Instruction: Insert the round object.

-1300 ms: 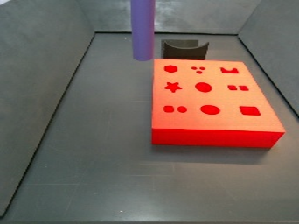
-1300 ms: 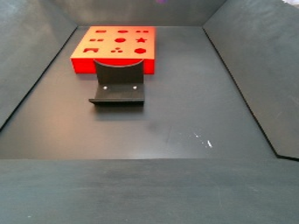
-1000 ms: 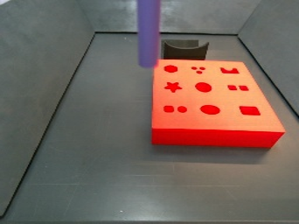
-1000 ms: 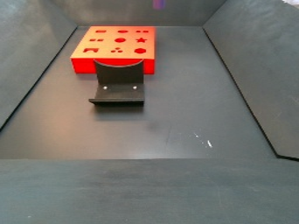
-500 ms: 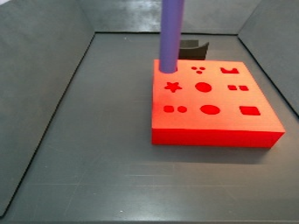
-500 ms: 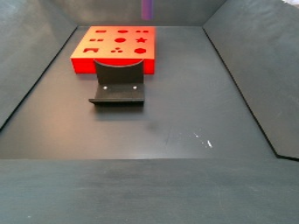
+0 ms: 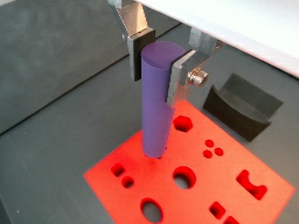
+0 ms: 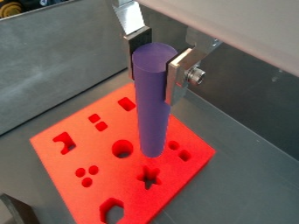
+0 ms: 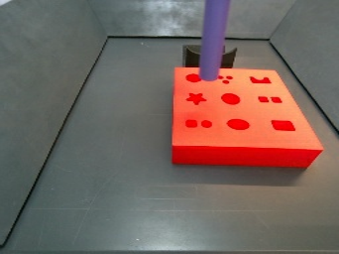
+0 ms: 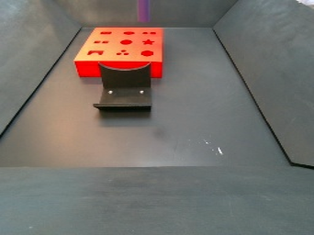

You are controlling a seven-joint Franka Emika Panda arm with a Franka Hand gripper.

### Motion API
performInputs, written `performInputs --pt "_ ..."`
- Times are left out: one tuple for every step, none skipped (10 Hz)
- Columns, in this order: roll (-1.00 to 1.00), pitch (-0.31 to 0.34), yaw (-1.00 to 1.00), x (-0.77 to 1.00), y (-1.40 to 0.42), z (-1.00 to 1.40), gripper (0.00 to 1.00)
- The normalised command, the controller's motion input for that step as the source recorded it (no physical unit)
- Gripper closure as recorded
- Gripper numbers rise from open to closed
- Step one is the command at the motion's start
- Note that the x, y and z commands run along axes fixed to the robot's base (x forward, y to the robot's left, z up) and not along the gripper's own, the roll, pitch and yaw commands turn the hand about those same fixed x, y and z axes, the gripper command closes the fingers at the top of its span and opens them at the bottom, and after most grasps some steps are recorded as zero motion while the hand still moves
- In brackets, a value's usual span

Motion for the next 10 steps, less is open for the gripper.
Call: performInputs --pt "0.00 -0.069 0.05 1.00 0.11 -0.05 1.00" --pt "0.03 -0.071 0.01 1.00 0.15 -0.15 1.00" --pt "0.05 -0.061 0.01 1.00 0.15 -0.18 1.00" --pt "0.05 -0.061 0.03 0.99 0.15 -0.22 1.00" --pt "0.06 -0.061 0.04 0.93 0.12 -0.31 1.00" --pt "0.11 -0.059 0.06 0.85 0.05 -0.37 1.00" --pt "0.17 -0.064 0.07 0.79 0.00 -0.37 1.00" --pt "0.29 -0.044 0.10 0.68 -0.05 -0.41 1.00" --pt "0.37 -0.013 0.13 0.61 -0.10 -0.37 1.00" --pt "0.30 0.000 0.00 0.07 -0.16 -0.23 1.00"
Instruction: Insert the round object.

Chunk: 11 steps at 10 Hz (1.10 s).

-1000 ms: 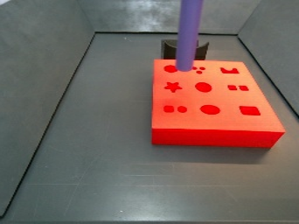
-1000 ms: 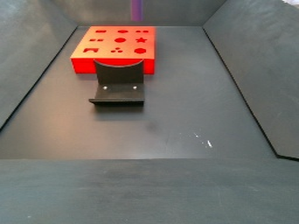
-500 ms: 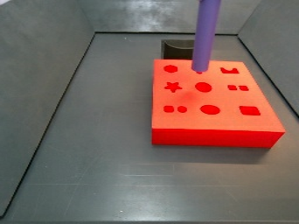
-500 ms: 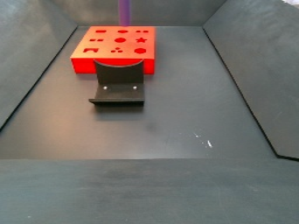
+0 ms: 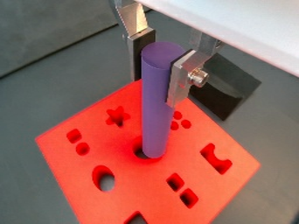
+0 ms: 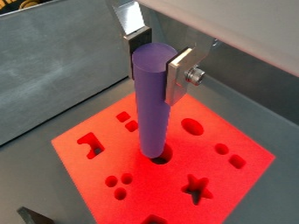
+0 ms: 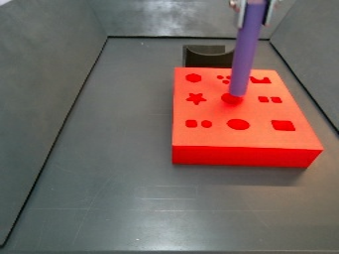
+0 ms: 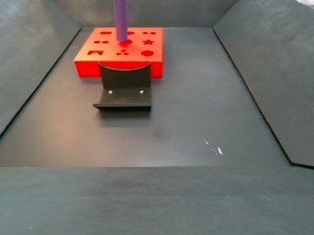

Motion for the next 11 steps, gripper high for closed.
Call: performInputs --pt "0.13 0.000 -0.07 -0.03 -0.19 -0.01 1.00" --pt "0.04 -0.016 -0.02 -0.05 -0.16 0.00 1.00" --pt "0.00 -0.080 -0.13 -0.32 -0.05 -0.06 1.00" --pt "0.00 -0.084 -0.23 -0.38 0.00 0.00 1.00" --pt "0.00 -0.080 -0.21 -0.33 0.00 0.00 1.00" --pt "0.02 -0.074 -0.17 -0.25 0.00 0.00 1.00" --pt "0.05 -0.041 0.00 0.00 0.00 -0.04 1.00" --pt "0.08 -0.024 0.00 0.14 0.00 -0.12 1.00" --pt "0.06 -0.030 0.00 0.00 0.00 -0.15 1.00" --pt "0.05 -0.040 0.00 0.00 0.00 -0.17 1.00" --pt "0.03 -0.046 0.00 0.00 0.00 -0.17 1.00"
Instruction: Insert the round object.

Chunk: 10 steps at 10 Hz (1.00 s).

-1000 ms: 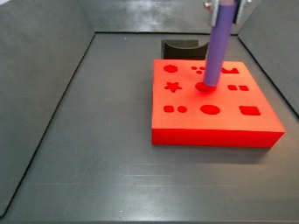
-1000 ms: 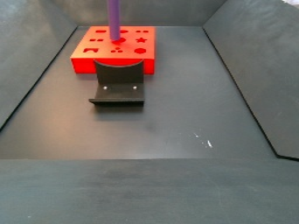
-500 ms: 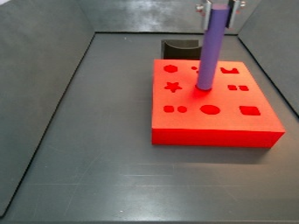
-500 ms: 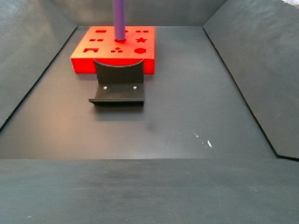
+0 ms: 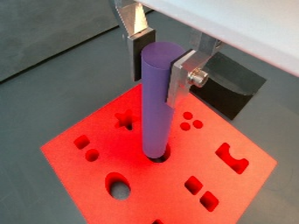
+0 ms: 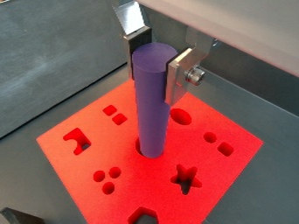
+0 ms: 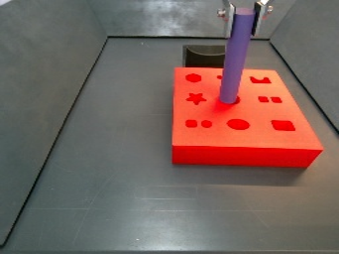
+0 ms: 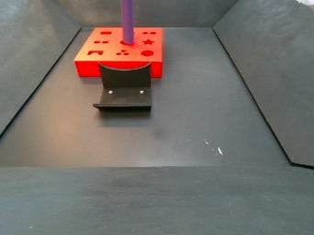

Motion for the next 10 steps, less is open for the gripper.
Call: performInputs --pt "0.04 -0.054 0.01 0.05 0.00 -0.18 1.00" --pt "0.08 -0.034 0.19 0.35 0.00 -0.21 1.00" --pt "0.09 -0.031 0.21 0.34 0.00 -0.19 1.00" --pt "0.09 -0.019 0.15 0.15 0.00 -0.18 1.00" --pt "0.08 -0.013 0.00 0.00 0.00 -0.15 1.00" --pt "0.10 -0.006 0.00 0.00 0.00 -0.17 1.00" --pt "0.15 -0.003 0.00 -0.04 0.00 -0.18 1.00" --pt "0.23 0.000 -0.04 -0.14 0.00 -0.21 1.00" --pt "0.00 -0.036 -0.08 -0.19 0.00 -0.13 1.00" --pt "0.00 -0.030 0.00 -0.02 0.00 -0.07 1.00"
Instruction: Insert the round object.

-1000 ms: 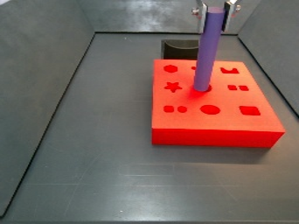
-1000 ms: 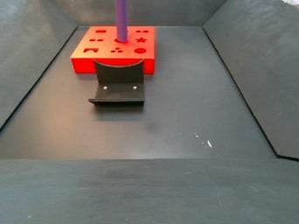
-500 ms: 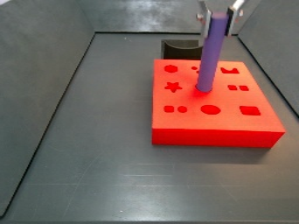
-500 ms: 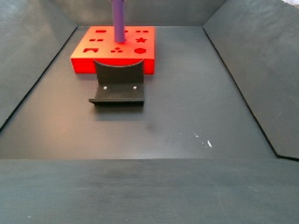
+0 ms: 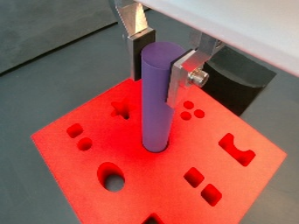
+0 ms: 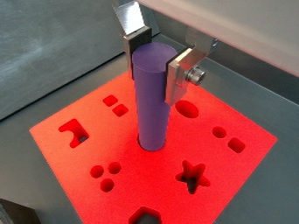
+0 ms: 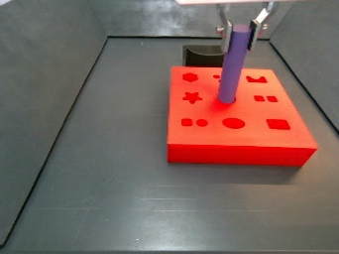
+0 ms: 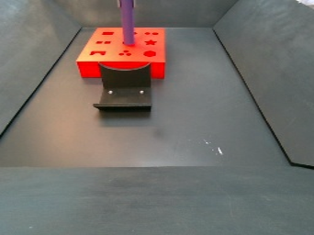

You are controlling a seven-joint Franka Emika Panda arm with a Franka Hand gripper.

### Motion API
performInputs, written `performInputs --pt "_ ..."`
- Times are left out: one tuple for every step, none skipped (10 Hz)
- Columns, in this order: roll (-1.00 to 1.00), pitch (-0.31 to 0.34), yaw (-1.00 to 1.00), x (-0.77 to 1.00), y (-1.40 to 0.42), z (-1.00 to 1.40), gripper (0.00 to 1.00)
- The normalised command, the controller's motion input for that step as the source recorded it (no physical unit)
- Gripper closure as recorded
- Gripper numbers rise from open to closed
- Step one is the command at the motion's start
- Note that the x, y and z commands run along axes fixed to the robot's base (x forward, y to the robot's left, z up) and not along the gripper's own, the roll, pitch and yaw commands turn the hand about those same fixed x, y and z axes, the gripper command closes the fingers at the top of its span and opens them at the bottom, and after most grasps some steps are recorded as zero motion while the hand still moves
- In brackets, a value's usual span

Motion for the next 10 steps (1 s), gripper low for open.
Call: performInputs --pt "0.01 -0.009 0.00 0.01 -0.11 -0.03 1.00" --pt "0.00 0.013 0.00 0.03 0.00 0.00 1.00" --pt "0.10 0.184 -0.10 0.28 -0.01 -0.35 1.00" --pt "0.18 0.223 -0.34 0.26 0.00 -0.58 1.00" --pt "0.20 0.176 -0.35 0.34 0.00 -0.67 1.00" --pt "0.19 0.179 -0.30 0.41 0.00 -0.72 1.00" --pt "0.21 0.154 -0.31 0.29 0.00 -0.70 1.00" --pt "0.28 0.020 -0.23 0.00 -0.03 -0.68 1.00" --pt "0.00 0.000 0.00 0.00 0.00 0.00 1.00" --pt "0.00 0.000 0.00 0.00 0.00 0.00 1.00"
